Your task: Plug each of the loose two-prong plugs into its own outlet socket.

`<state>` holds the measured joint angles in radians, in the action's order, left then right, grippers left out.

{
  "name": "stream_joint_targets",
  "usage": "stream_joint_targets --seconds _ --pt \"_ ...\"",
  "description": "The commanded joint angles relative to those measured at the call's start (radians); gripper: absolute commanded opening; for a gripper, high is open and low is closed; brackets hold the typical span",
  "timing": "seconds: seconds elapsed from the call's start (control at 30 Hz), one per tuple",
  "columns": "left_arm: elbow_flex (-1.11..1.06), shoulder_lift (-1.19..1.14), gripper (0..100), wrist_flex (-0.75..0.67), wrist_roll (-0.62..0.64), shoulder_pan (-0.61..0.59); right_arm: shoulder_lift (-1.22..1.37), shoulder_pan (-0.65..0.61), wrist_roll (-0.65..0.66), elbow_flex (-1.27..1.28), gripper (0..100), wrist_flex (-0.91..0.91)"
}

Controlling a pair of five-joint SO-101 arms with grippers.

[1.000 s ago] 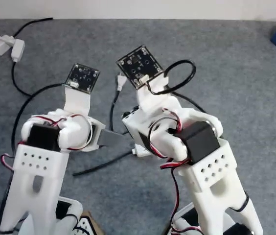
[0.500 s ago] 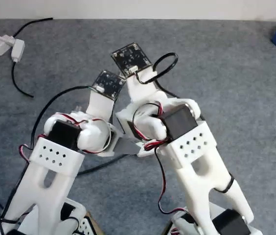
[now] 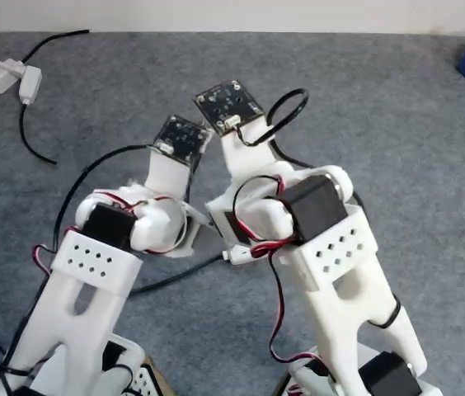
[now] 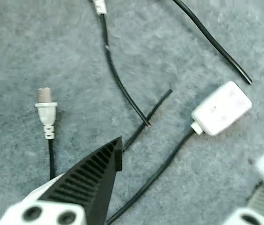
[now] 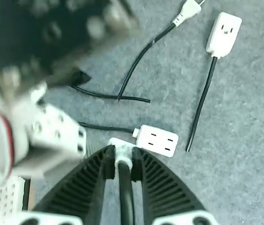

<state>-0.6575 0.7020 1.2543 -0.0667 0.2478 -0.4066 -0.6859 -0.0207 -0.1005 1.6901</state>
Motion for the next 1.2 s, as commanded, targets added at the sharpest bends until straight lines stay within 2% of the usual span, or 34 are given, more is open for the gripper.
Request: stream_joint_targets --seconds 0.0,0.33,0.47,0.57,0.73,0.8,1.0,1.17 --pt "0.019 -0.024 44 -0.035 0.003 -0.054 -0.013 -0.036 0.020 -0.050 0.8 0.039" --pt "0.111 -0.193 44 -0.031 0.003 -0.076 -0.001 -0.042 0.029 -0.042 0.8 0.033" --pt "0.108 -0.193 44 -0.031 -0.035 -0.125 -0.001 -0.035 0.083 -0.042 0.8 0.033" --pt "0.110 -0.193 44 -0.029 -0.038 -0.180 0.001 0.033 0.138 -0.042 0.8 0.031" --pt "0.105 -0.196 44 -0.029 -0.038 -0.199 0.068 0.116 0.190 -0.021 0.8 0.010" --pt "0.105 -0.199 44 -0.029 -0.037 -0.217 0.110 0.136 0.282 -0.012 0.8 -0.001" --pt "0.061 -0.202 44 -0.041 -0.034 -0.414 0.182 0.134 0.749 0.002 0.8 0.022" --pt "-0.136 -0.202 44 -0.219 -0.041 -0.501 0.183 0.140 1.119 0.058 0.8 0.036"
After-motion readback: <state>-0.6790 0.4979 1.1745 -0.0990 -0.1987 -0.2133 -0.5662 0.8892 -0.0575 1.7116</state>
